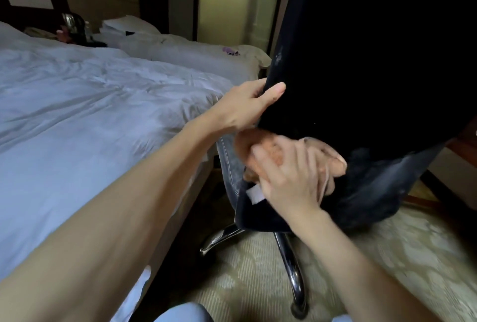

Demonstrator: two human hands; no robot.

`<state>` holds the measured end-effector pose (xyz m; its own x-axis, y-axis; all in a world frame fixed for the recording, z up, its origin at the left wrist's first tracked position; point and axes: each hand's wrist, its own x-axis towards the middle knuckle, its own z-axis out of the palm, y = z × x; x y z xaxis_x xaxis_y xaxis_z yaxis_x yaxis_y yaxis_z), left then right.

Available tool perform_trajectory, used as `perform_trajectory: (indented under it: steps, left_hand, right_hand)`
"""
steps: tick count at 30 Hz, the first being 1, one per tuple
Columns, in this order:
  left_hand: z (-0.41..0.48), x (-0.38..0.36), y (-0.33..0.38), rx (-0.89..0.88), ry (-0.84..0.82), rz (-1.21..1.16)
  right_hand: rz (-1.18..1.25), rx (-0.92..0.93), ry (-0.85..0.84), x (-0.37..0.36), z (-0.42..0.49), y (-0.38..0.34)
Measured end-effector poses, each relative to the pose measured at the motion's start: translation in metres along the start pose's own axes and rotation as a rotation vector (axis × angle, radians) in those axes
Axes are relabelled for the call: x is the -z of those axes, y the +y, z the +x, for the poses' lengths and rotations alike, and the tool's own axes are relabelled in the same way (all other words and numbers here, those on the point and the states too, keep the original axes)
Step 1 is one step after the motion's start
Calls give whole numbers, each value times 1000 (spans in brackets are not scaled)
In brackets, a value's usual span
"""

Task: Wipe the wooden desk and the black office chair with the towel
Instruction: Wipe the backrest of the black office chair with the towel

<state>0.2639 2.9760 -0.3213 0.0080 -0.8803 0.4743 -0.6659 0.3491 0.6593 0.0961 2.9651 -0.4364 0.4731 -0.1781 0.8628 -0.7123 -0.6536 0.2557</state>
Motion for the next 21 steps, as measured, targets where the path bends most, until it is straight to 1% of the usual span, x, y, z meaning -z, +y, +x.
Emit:
perform_trajectory:
  steps: [2,5,6,7,8,9,12,14,16,17,19,21]
  left_hand:
    - [-1,-6,-5,-26,54,-9]
    - [-4,-16,-7,-42,141,-39]
    - [-5,-19,-6,-39,170,-46]
    - [-6,-22,-4,-37,194,-50]
    - [-7,-24,-4,-35,211,-54]
    - [-8,-25,-2,-40,219,-56]
    - [-10,-26,-1,-63,227,-64]
    - [-11,-28,-1,-71,228,-61]
    - [-10,-30,0,-67,235,-40]
    - [-9,-31,-1,-64,240,-20]
    - [-8,-30,-4,-66,246,17]
    - [-9,-29,-3,-67,245,35]
  right_hand:
    - [-3,86,-161,-13,-30,-12]
    - [45,263,-427,-15,-52,-11]
    - [52,299,-480,-12,-53,-7]
    - [54,292,-500,-7,-53,-5]
    - [62,242,-476,-2,-52,-5]
    - [73,167,-414,4,-48,-5]
    - [74,-28,-136,19,-25,-8]
    - [18,-109,-81,19,-10,-13]
    - [0,-140,-111,12,-10,-21]
    - [1,-125,-145,6,-21,-27]
    - [-12,-74,-255,-7,-53,-38]
    - [-28,-66,-383,-17,-82,-44]
